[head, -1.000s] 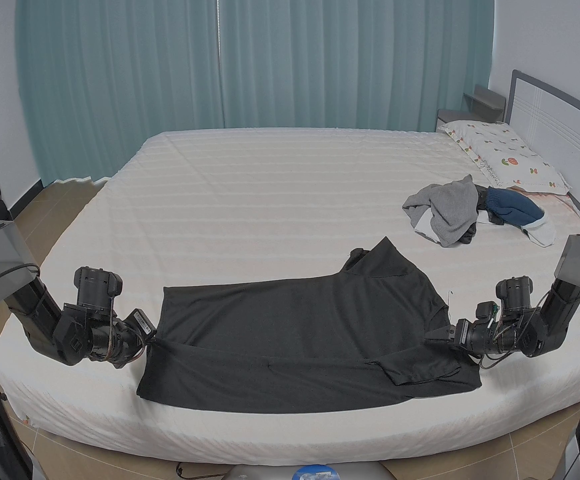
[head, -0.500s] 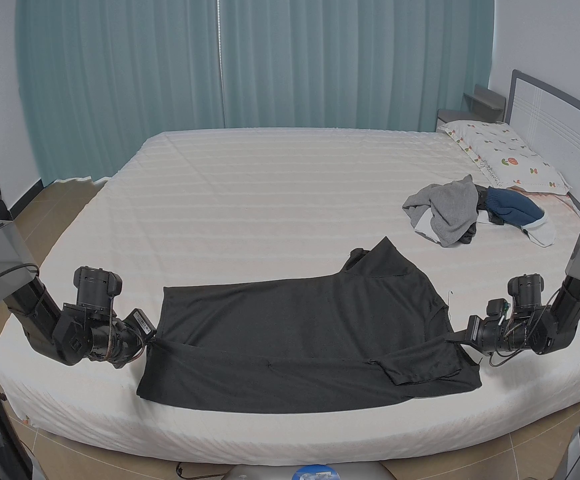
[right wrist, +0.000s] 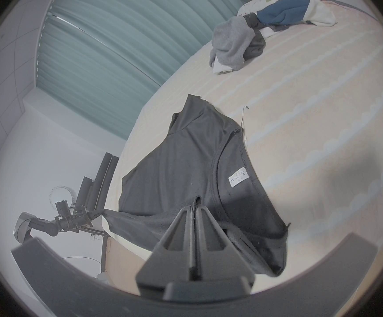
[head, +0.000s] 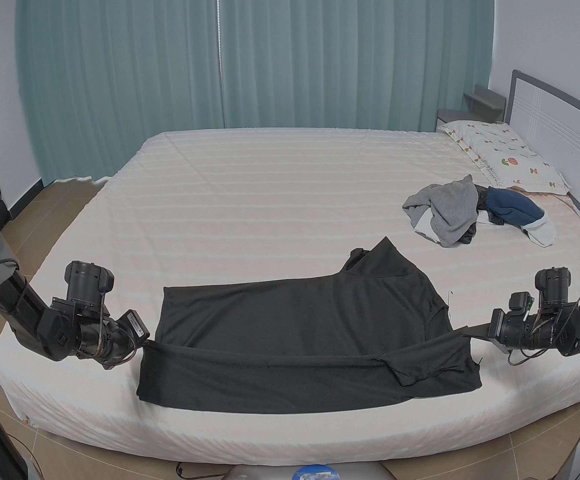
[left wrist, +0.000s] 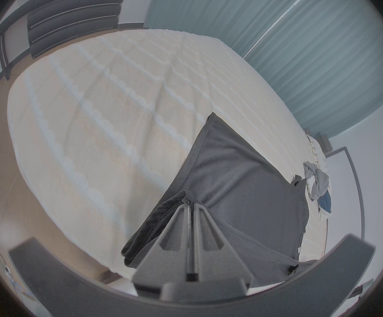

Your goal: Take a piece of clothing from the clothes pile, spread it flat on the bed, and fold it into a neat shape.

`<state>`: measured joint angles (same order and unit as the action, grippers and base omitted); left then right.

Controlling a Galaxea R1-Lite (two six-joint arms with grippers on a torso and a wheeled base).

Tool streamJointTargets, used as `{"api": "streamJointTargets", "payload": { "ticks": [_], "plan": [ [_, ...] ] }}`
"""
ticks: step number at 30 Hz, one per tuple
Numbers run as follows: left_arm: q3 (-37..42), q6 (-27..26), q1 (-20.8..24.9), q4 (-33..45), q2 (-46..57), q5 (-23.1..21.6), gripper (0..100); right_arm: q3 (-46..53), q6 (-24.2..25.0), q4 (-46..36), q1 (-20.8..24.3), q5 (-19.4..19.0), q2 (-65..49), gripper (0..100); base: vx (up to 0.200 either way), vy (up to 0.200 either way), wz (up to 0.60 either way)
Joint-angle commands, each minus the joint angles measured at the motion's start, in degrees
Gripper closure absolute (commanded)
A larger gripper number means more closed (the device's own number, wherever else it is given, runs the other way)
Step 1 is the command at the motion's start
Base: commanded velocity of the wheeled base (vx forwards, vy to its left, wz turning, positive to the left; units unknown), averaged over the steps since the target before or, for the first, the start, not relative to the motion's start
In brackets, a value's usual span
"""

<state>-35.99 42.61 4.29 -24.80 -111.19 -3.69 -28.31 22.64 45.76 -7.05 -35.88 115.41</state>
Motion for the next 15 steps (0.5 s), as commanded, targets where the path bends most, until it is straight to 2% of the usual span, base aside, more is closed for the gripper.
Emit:
{"api": "streamJointTargets", "payload": {
  "ticks": [1, 9, 15],
  "plan": [
    [2.1, -3.2, 0.2, 2.2, 6.2, 0.0, 100, 4.6, 0.0, -0.1, -0.9, -0.8, -8.3, 100, 0.0, 0.0, 0.0],
    [3.4, -7.7, 0.6, 6.0, 9.3, 0.3, 100, 9.5, -0.2, -0.5, -0.8, -1.4, -14.8, 100, 0.0, 0.0, 0.0],
    [3.7, -11.5, 0.8, 11.6, 11.1, 0.2, 100, 13.6, -0.6, -0.7, -0.9, -1.2, -18.4, 100, 0.0, 0.0, 0.0]
  ]
}}
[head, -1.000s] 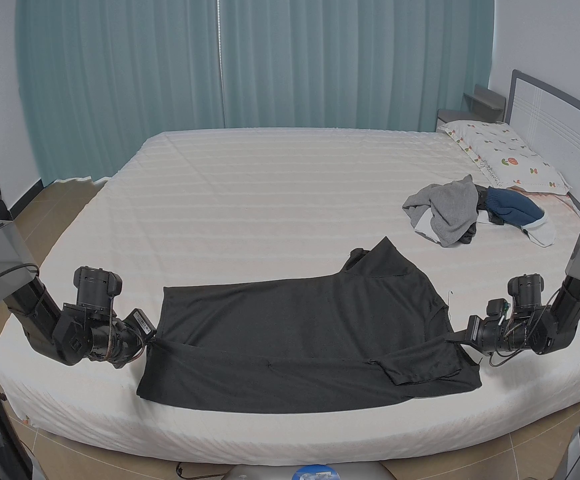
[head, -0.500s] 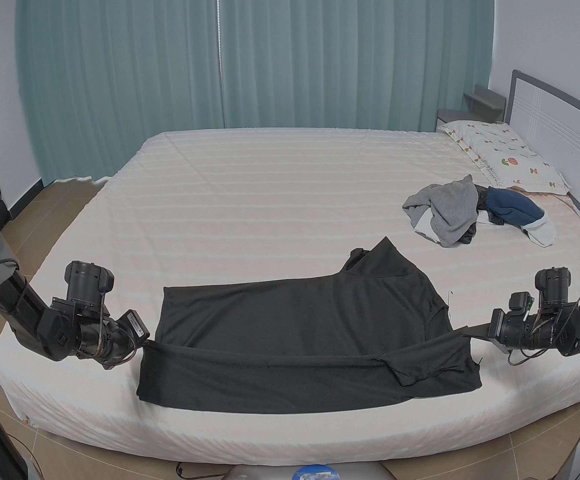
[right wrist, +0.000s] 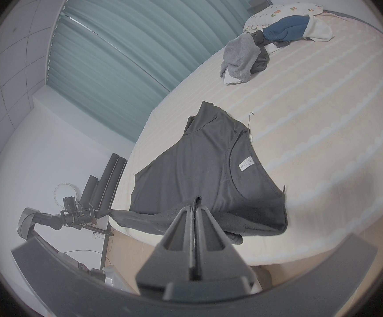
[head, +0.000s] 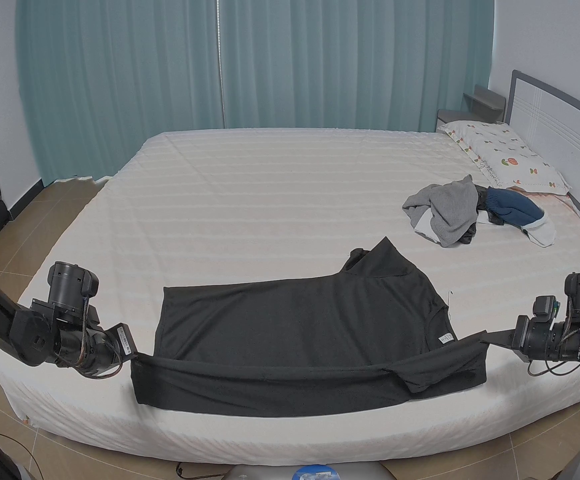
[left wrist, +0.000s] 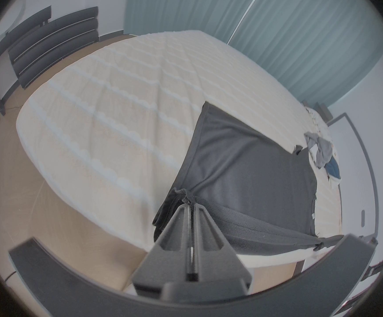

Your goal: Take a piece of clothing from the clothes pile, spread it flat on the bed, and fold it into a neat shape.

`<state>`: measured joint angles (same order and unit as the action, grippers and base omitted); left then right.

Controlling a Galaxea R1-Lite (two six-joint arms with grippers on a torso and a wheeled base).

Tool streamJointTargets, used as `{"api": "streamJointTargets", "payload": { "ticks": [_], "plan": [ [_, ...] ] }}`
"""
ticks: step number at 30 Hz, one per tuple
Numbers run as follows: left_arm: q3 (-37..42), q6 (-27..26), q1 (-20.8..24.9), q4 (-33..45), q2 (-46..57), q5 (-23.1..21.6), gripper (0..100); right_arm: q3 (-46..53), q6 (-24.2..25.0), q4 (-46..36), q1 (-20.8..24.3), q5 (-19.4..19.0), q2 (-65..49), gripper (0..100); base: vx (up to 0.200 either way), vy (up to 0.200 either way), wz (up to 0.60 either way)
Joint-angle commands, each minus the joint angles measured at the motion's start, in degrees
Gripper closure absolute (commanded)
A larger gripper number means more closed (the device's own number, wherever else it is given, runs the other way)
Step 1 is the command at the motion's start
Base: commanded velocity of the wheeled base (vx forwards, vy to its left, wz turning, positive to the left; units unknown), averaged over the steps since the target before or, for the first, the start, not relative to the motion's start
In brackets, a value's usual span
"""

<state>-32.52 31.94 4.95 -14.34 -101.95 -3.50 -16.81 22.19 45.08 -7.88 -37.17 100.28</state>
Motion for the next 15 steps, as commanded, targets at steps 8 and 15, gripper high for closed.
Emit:
{"api": "streamJointTargets", "payload": {
  "ticks": [8, 15],
  "plan": [
    [0.3, -4.4, 0.1, 7.4, 4.7, 0.0, 100, 3.5, -0.4, 0.0, -1.3, 0.1, -4.6, 100, 0.0, 0.0, 0.0],
    [0.5, -7.1, 0.4, 11.5, 7.1, 0.0, 100, 5.6, -0.6, 0.0, -2.0, 0.1, -5.9, 100, 0.0, 0.0, 0.0]
  ]
}}
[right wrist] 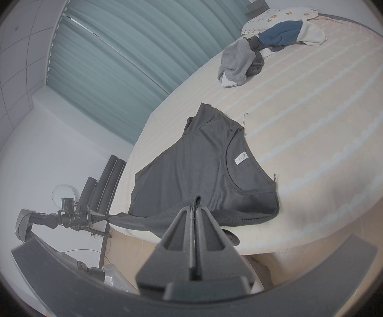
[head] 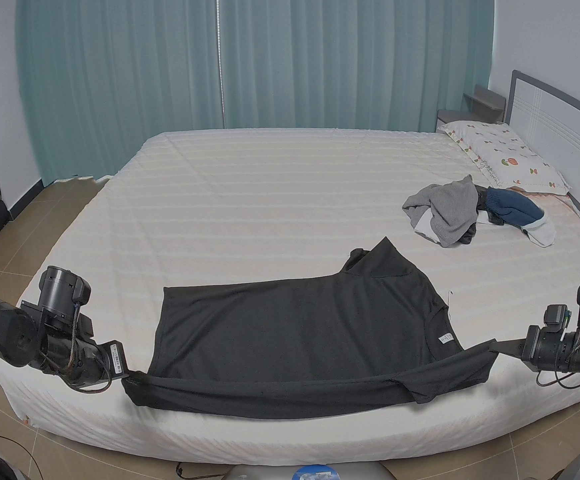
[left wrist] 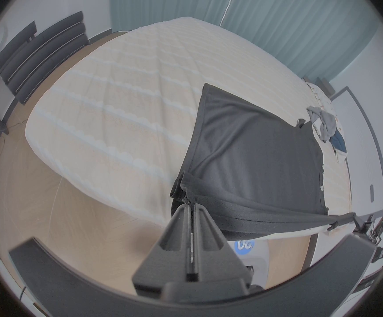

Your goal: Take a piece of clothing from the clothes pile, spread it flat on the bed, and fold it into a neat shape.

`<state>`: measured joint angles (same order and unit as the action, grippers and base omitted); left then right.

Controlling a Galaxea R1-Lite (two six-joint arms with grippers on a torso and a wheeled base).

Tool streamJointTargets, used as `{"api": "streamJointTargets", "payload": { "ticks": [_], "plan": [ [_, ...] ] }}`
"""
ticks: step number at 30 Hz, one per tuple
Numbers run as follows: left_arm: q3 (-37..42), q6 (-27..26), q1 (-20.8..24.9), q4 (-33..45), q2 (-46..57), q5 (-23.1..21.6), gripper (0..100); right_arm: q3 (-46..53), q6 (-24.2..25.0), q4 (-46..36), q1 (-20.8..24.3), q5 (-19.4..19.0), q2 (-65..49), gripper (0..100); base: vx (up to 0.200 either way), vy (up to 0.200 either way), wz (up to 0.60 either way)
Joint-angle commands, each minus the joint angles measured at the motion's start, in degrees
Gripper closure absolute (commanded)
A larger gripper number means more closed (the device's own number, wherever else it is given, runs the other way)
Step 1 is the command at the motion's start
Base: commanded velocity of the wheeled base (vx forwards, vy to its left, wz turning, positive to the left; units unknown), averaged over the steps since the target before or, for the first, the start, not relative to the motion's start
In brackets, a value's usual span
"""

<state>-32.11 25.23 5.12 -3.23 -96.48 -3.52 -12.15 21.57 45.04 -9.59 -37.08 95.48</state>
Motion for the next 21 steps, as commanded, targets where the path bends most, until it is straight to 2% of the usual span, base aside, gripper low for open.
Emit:
{"api": "streamJointTargets", "payload": {
  "ticks": [1, 12, 21],
  "plan": [
    [0.1, -0.4, 0.5, 0.7, 1.6, 0.0, 100, 1.2, 0.0, 0.0, -0.2, 0.0, -1.2, 100, 0.0, 0.0, 0.0],
    [0.2, -0.4, 3.7, 5.1, 1.7, 0.0, 100, 3.8, -2.4, 0.0, -1.4, -0.2, -4.9, 100, 0.0, 0.0, 0.0],
    [-0.3, -0.4, 3.4, 5.0, 1.5, 0.2, 100, 5.0, -2.5, 0.0, -2.0, -0.4, -3.8, 100, 0.0, 0.0, 0.0]
  ]
}}
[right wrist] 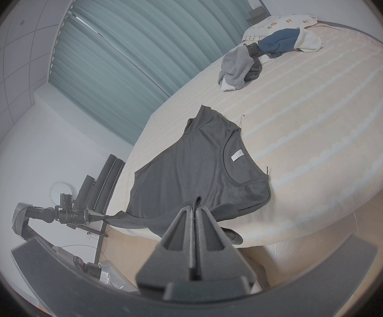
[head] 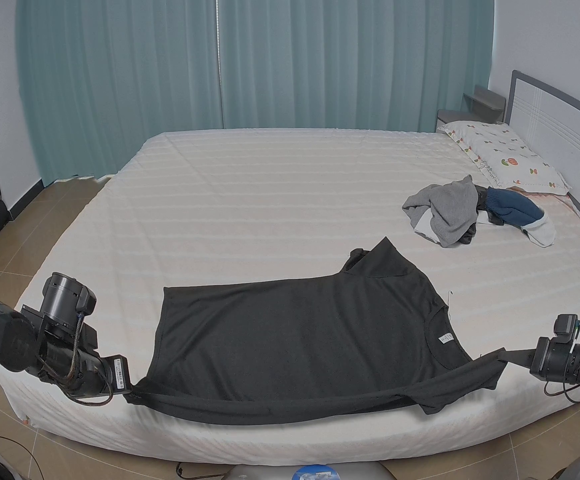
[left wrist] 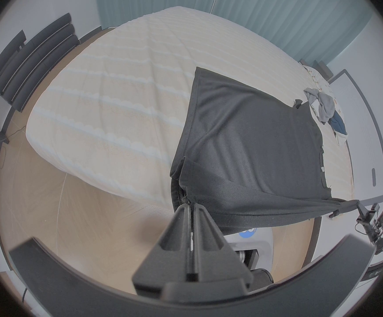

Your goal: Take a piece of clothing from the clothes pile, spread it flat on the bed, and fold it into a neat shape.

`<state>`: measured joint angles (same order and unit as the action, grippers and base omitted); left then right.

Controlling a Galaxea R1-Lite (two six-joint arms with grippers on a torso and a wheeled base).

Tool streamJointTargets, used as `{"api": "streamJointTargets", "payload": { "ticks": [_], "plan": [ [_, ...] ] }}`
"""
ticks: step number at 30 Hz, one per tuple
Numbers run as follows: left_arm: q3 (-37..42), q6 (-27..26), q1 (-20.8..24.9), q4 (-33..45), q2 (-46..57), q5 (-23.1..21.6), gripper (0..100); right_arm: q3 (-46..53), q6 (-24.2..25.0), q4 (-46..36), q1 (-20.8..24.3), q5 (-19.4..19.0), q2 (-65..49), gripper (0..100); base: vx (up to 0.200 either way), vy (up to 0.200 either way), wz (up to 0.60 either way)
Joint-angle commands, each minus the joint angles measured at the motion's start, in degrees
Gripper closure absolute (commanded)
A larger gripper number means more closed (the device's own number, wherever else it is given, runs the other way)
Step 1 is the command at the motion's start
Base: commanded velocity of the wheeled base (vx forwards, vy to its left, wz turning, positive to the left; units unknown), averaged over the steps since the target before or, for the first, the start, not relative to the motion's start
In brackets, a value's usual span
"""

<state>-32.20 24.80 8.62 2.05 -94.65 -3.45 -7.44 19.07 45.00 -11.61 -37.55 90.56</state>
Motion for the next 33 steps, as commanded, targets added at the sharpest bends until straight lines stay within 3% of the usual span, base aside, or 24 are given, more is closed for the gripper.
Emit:
{"api": "streamJointTargets", "payload": {
  "ticks": [1, 13, 33],
  "plan": [
    [-0.3, 0.1, -0.1, -0.5, -0.5, 0.2, 100, 0.1, -0.1, 0.2, 0.0, 0.0, 1.9, 100, 0.0, 0.0, 0.0],
    [-3.0, 2.2, -0.7, -1.4, -2.4, 2.0, 100, -6.5, 0.0, 0.5, 0.6, 0.1, 10.3, 100, 0.0, 0.0, 0.0],
    [-4.2, 8.9, -0.8, -17.1, -16.7, 2.1, 100, -20.2, 0.4, 0.2, 3.3, 1.0, 25.7, 100, 0.0, 0.0, 0.0]
  ]
}}
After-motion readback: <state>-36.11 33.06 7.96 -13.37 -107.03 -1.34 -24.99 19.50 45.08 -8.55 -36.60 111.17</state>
